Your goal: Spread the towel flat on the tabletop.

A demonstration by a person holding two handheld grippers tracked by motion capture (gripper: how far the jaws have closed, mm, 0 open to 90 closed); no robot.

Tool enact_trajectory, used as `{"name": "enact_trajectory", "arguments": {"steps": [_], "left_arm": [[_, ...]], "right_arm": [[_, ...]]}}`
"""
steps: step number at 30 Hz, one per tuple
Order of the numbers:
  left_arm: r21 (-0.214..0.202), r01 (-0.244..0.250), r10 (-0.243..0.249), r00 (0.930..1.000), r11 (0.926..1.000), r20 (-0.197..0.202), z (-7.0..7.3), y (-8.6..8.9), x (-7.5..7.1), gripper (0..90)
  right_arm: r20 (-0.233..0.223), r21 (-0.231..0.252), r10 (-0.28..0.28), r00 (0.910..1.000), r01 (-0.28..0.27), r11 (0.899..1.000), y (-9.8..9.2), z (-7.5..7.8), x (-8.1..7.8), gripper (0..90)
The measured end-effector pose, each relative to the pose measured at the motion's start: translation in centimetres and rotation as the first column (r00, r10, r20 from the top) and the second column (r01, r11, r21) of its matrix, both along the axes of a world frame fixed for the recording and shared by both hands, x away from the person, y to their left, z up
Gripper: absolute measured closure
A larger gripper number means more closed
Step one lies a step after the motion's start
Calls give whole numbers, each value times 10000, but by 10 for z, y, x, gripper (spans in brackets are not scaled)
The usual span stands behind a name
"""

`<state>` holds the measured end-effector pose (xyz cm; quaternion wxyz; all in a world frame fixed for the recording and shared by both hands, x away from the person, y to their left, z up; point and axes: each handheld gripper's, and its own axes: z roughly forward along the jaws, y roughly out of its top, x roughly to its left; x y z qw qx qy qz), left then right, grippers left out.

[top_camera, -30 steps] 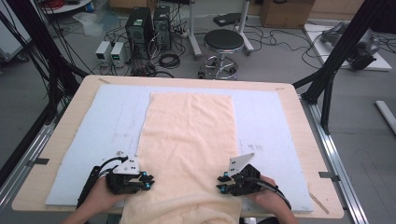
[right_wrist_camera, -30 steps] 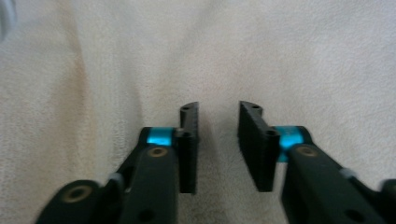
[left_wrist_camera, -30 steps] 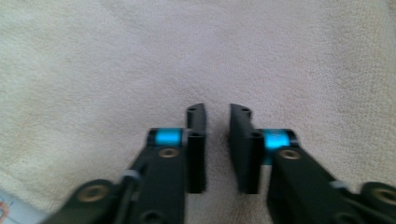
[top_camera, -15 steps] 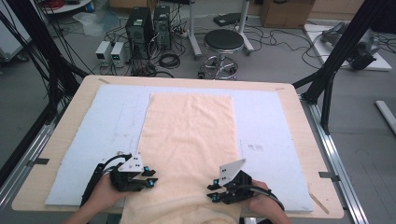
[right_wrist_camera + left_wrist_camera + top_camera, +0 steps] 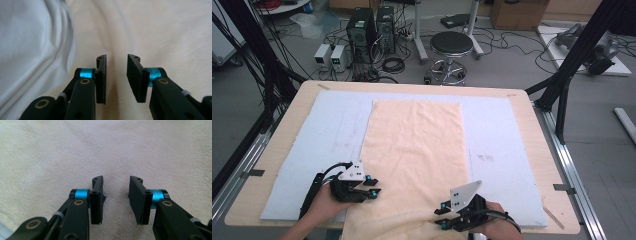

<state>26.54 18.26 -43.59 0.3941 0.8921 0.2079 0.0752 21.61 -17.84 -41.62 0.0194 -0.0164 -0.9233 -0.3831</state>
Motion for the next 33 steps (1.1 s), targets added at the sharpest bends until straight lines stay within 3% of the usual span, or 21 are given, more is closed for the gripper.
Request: {"name": "enact_trajectory", "arguments": {"steps": [3,6,8,10,12,14,16,17,19,20,24,27,31,33], "left_arm": [[-11,-24,24,10000,10000,-19,0,-1,-1,635],[-7,14,-14,10000,10000,-32,0,0,0,635],[-6,21,-21,10000,10000,-27,0,0,-1,631],[-40,79,-79,10000,10000,10,0,0,-2,624],[-76,31,-30,10000,10000,57,2,1,-1,618],[-165,-140,143,9998,9998,147,4,3,3,609],[-381,-386,394,9990,9985,217,6,6,8,601],[-324,-479,489,9984,9983,292,6,6,10,598],[-251,-763,773,9961,9968,414,6,8,16,590],[-192,-878,886,9949,9960,482,6,9,18,582],[-3,-1543,1540,9859,9880,659,3,13,31,557],[41,-1900,1895,9803,9818,550,1,18,40,542],[-165,-2210,2215,9738,9751,521,1,22,44,523],[-250,-2283,2293,9721,9733,501,3,25,46,511]], "right_arm": [[251,-446,-209,9995,221,9988,5,-8,-1,706],[411,-589,-480,9980,504,9970,9,-11,2,815],[-51,-708,-55,10000,51,9975,13,-12,1,868],[139,-828,340,9993,-327,9960,14,-10,-6,862],[-130,-320,330,9994,-334,9989,9,-3,-2,826],[-362,374,-218,9991,232,9990,0,4,7,685],[63,345,-958,9954,955,9948,-7,9,20,674],[508,87,-1520,9871,1517,9884,-10,10,28,626],[828,-197,-2217,9716,2240,9744,-14,8,43,624],[1010,-280,-2732,9566,2773,9604,-17,6,53,618],[1023,-300,-3693,9237,3739,9270,-27,0,80,591],[904,-414,-4264,9000,4311,9013,-32,-6,94,574],[689,-357,-4415,8946,4445,8951,-35,-10,102,546],[791,-211,-4538,8876,4567,8894,-36,-10,105,529]]}}
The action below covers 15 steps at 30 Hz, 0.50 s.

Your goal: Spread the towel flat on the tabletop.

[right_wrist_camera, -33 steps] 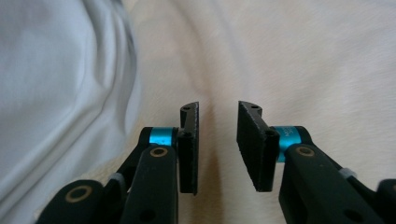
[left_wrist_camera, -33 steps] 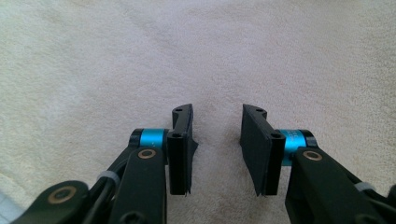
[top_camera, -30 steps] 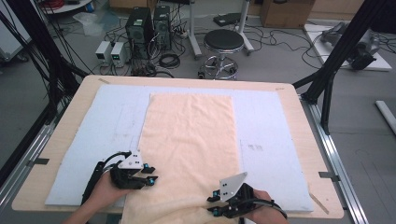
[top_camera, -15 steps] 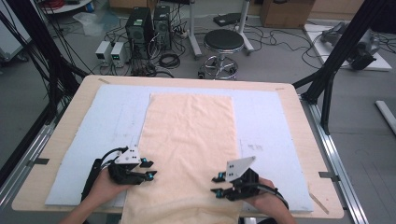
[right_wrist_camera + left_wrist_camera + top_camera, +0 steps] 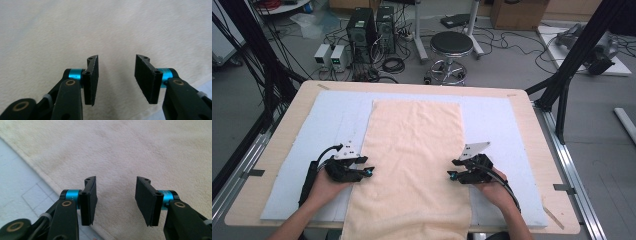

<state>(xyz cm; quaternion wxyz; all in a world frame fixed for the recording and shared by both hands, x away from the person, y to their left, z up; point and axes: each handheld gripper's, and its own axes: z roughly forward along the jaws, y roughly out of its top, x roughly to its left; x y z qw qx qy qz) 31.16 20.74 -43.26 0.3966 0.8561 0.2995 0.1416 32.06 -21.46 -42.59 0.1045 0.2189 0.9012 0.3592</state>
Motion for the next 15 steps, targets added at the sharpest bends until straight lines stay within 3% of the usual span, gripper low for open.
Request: {"name": "enact_trajectory", "arguments": {"steps": [3,7,12,15], "left_arm": [[-249,-151,149,9998,9996,-100,2,3,4,467],[-401,-456,450,9989,9982,-148,9,6,14,341],[-616,-890,882,9960,9941,-153,16,9,30,213],[-736,-1063,1044,9941,9916,-289,20,11,39,189]], "right_arm": [[83,241,-364,9993,362,9991,-4,2,6,475],[145,617,-808,9966,798,9949,-8,8,17,417],[374,803,-950,9948,917,9925,-10,19,35,366],[412,933,-1027,9939,985,9908,-11,26,45,347]]}}
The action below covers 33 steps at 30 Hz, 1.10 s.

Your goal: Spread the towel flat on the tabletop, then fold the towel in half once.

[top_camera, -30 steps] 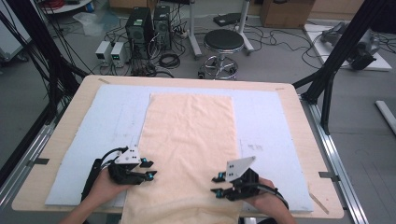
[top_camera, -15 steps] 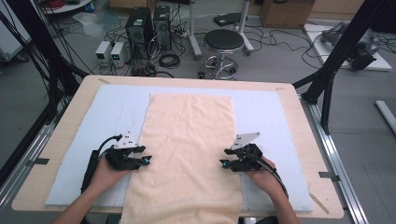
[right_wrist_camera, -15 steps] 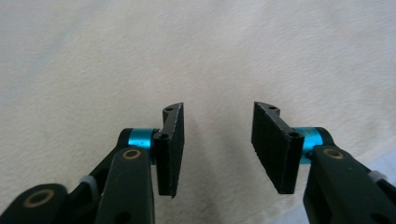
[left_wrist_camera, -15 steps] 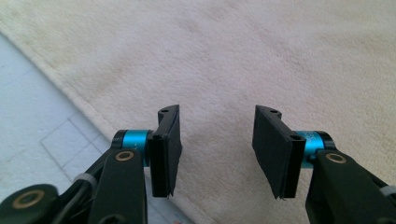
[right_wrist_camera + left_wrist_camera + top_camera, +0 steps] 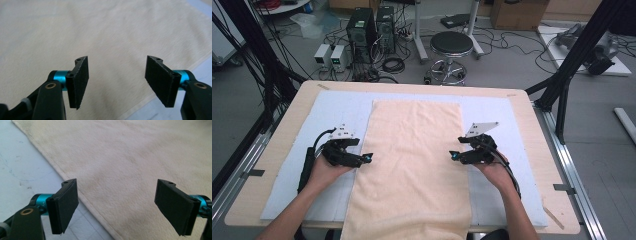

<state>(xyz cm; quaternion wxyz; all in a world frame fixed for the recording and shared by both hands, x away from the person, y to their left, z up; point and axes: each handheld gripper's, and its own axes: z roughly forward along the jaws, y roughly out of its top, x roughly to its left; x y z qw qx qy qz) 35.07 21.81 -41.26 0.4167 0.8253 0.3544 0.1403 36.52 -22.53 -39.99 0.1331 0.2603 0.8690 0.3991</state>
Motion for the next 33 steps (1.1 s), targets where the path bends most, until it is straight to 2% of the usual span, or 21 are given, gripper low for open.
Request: {"name": "enact_trajectory", "arguments": {"steps": [3,5,6,9,11,15,18,21,26,28,33], "left_arm": [[-182,-301,300,9995,9994,-44,1,3,7,170],[-57,-368,367,9991,9993,-231,3,4,12,163],[-143,-439,435,9987,9989,-256,4,4,14,163],[-299,-516,511,9985,9982,-181,10,4,21,163],[-148,-477,474,9987,9987,-209,13,3,26,148],[-508,-645,644,9979,9966,-33,20,3,33,126],[-412,-588,588,9983,9974,-26,23,3,36,115],[-273,-540,540,9985,9982,-10,26,2,39,115],[-263,-570,568,9983,9980,-109,26,-1,47,117],[-113,-625,620,9974,9980,-365,26,-2,54,120],[143,-630,633,9978,9979,-203,41,-8,73,129]], "right_arm": [[75,80,-99,9999,98,9999,0,8,10,311],[214,186,-234,9995,230,9996,0,12,14,311],[176,267,-279,9995,275,9993,0,13,16,311],[147,282,-350,9993,345,9990,1,15,24,299],[184,337,-461,9988,455,9984,2,16,28,294],[117,637,-669,9977,660,9958,2,15,34,273],[-13,384,-487,9988,488,9981,4,12,35,273],[-12,446,-591,9982,591,9973,1,12,36,273],[26,244,-608,9981,607,9979,0,21,40,272],[22,-25,-464,9989,464,9989,2,25,44,272],[-34,-254,-482,9988,481,9985,4,38,64,271]]}}
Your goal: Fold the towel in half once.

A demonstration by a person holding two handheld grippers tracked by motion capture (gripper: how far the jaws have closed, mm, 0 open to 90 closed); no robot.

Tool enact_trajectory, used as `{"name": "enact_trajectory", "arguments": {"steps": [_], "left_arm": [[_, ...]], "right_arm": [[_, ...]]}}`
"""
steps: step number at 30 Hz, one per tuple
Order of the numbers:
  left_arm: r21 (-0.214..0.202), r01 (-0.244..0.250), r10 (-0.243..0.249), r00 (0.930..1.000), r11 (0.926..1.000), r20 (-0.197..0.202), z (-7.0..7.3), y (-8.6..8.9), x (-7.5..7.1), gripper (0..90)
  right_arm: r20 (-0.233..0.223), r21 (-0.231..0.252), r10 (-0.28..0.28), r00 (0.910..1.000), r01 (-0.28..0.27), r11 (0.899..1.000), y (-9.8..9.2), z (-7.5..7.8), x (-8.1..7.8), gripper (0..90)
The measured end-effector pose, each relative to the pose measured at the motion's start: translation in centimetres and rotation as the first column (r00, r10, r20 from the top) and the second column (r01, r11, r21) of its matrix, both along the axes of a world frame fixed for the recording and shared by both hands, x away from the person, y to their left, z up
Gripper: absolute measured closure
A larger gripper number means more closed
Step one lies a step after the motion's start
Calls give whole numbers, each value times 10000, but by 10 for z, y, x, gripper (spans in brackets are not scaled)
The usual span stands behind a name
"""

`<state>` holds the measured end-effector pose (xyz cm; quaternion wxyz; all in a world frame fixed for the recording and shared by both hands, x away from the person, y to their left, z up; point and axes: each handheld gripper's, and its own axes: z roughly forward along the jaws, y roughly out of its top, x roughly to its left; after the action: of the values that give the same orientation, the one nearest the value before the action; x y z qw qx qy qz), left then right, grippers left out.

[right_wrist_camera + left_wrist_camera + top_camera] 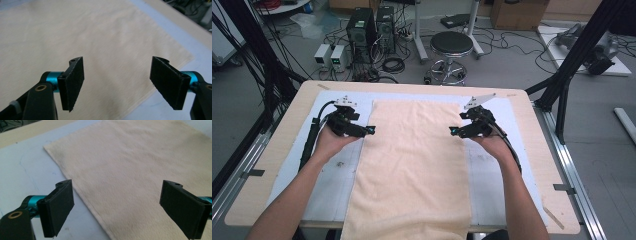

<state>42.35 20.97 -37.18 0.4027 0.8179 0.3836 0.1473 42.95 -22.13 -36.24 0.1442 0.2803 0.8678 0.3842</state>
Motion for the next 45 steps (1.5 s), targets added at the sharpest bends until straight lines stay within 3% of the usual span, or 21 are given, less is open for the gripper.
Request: {"name": "enact_trajectory", "arguments": {"steps": [2,6,11,16,21,25,28,32,36,40,41,42,45], "left_arm": [[80,119,-119,9999,9999,-7,2,-2,8,144],[-222,35,-36,10000,9997,-46,-6,0,18,184],[162,-295,300,9989,9994,-347,-22,-2,27,180],[436,-226,244,9988,9988,-432,-34,-8,31,193],[458,-239,271,9972,9987,-697,-46,-8,34,234],[285,-162,189,9952,9995,-965,-55,-8,34,298],[607,-16,86,9934,9982,-1147,-61,-10,34,335],[767,-136,208,9955,9970,-929,-61,-11,34,387],[1187,-234,286,9987,9927,-424,-62,-13,30,491],[888,-621,644,9977,9941,-228,-64,-11,27,627],[767,-787,810,9964,9939,-268,-65,-10,27,666],[681,-778,803,9962,9946,-341,-64,-10,27,706],[615,-577,607,9970,9964,-478,-63,-9,27,815]], "right_arm": [[-127,-33,-83,9999,82,10000,0,1,7,272],[-210,107,-404,9990,407,9991,-2,-5,18,249],[-459,-125,-1087,9930,1082,9940,-1,-22,29,210],[-759,-167,-1449,9865,1440,9894,3,-36,38,210],[-1108,-343,-1578,9812,1549,9873,6,-48,43,213],[-1037,-488,-1800,9782,1758,9832,5,-56,43,259],[-1367,-658,-1910,9720,1835,9808,-1,-66,42,301],[-1277,-713,-1915,9732,1836,9804,-5,-73,39,337],[-1362,-604,-1672,9765,1603,9852,-4,-72,38,503],[-1608,-364,-1473,9759,1433,9890,-2,-71,40,641],[-1650,-317,-1442,9757,1409,9895,-3,-71,40,713],[-1905,-185,-1277,9733,1265,9918,-3,-70,40,764],[-1849,-309,-1066,9769,1027,9942,0,-69,39,816]]}}
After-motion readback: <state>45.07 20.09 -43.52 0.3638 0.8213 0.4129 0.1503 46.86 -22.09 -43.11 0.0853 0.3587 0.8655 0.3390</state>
